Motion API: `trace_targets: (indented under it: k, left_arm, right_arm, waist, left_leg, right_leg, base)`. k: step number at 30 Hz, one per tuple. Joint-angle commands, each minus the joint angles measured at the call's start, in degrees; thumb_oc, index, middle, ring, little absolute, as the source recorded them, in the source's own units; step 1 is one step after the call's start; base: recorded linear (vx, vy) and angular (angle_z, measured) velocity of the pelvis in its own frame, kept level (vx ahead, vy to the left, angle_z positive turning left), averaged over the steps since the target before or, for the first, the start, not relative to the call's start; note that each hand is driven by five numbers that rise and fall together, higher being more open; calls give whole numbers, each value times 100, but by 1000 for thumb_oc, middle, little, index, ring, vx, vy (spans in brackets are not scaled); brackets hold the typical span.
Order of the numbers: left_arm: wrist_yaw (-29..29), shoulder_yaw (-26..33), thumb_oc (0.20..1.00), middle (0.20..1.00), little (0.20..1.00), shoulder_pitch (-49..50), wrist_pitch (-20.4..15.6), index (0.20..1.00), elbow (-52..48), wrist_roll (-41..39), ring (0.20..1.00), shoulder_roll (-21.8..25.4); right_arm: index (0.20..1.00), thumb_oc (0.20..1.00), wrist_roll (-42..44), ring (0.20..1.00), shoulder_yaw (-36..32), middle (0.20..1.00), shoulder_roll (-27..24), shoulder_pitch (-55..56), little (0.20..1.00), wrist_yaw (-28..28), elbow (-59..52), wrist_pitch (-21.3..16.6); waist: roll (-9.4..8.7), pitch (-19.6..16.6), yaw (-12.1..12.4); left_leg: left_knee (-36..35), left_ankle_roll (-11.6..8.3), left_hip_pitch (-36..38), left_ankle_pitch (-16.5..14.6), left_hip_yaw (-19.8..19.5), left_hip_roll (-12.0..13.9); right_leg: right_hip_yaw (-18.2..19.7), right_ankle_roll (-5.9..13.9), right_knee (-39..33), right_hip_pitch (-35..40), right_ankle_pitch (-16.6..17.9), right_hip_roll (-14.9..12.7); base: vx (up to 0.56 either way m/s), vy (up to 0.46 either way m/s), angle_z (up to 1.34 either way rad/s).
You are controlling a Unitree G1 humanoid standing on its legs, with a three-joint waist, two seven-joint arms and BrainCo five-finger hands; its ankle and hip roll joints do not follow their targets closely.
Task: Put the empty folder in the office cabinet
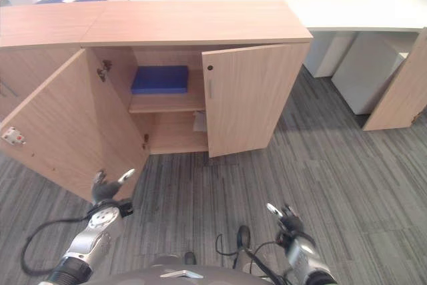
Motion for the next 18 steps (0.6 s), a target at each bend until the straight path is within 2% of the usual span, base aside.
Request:
trace_targets:
  k: [1, 3, 5, 10, 11, 14, 17, 18]
  left_arm:
    - [231, 261, 1000, 1000, 1000, 16, -477, 1000, -82, -198, 1000, 435]
    - [231, 261, 1000, 1000, 1000, 16, -477, 1000, -82, -198, 1000, 435]
    - [176, 773, 1000, 1000, 1000, 61, -738, 1000, 880, -338, 1000, 328]
    - [293, 1473, 1000, 1000, 1000, 65, -854, 1000, 2176, -537, 1000, 282]
    - [293, 1473, 1000, 1000, 1000, 65, -854, 1000, 2176, -537, 1000, 282]
    - [207, 2045, 1000, 1000, 1000, 5, -940, 1000, 3138, -459, 1000, 554]
    - [195, 2133, 1000, 1000, 1000, -3, -950, 1000, 3253, -414, 1000, 623]
    - [144, 2376, 1000, 1000, 1000, -24, -987, 1000, 3599, -202, 1000, 915]
  right_arm:
    - [1000, 1000, -381, 1000, -154, 1000, -77, -194, 1000, 31, -119, -176]
    - [1000, 1000, -381, 1000, -154, 1000, -77, -194, 1000, 31, -119, -176]
    - [1000, 1000, -526, 1000, -505, 1000, -161, -5, 1000, 125, 505, -200]
    - [1000, 1000, -810, 1000, -968, 1000, -340, 272, 1000, 224, 1001, -182]
    - [1000, 1000, -810, 1000, -968, 1000, -340, 272, 1000, 224, 1001, -182]
    - [1000, 1000, -868, 1000, -1137, 1000, -446, 351, 1000, 395, 1067, -205]
    - [1000, 1000, -868, 1000, -1164, 1000, -461, 357, 1000, 442, 1061, -213]
    - [1000, 1000, -877, 1000, -1199, 1000, -493, 370, 1000, 548, 1012, -267]
  waist:
    - [-105, 169, 98]
    - [-105, 169, 98]
    - [-104, 173, 63]
    - [-79, 171, -61]
    - [-79, 171, -61]
    - [-44, 153, -177]
    - [-40, 150, -198]
    - [-12, 124, -281]
  left_leg:
    - [-868, -152, 684, -27, -106, -78]
    - [-868, -152, 684, -27, -106, -78]
    - [-881, -143, 727, -56, -118, -95]
    - [-935, -148, 845, -84, -84, -109]
    - [-935, -148, 845, -84, -84, -109]
    - [-1001, -157, 940, -72, -21, -106]
    - [-1015, -159, 958, -71, -5, -103]
    - [-1075, -155, 1016, -68, 50, -100]
  right_leg:
    - [164, 222, -386, -213, 917, -406]
    - [164, 222, -386, -213, 917, -406]
    - [139, 244, -386, -200, 959, -481]
    - [144, 290, -386, -186, 991, -551]
    - [144, 290, -386, -186, 991, -551]
    - [190, 318, -386, -179, 1001, -569]
    - [199, 322, -386, -178, 1002, -570]
    - [252, 329, -386, -183, 997, -563]
  base:
    - [-18, 34, 52]
    - [-3, 7, 13]
    - [1, 49, 3]
    - [37, 33, 1]
    - [48, 29, -4]
    - [53, 35, -1]
    - [36, 28, -8]
    - [42, 39, -3]
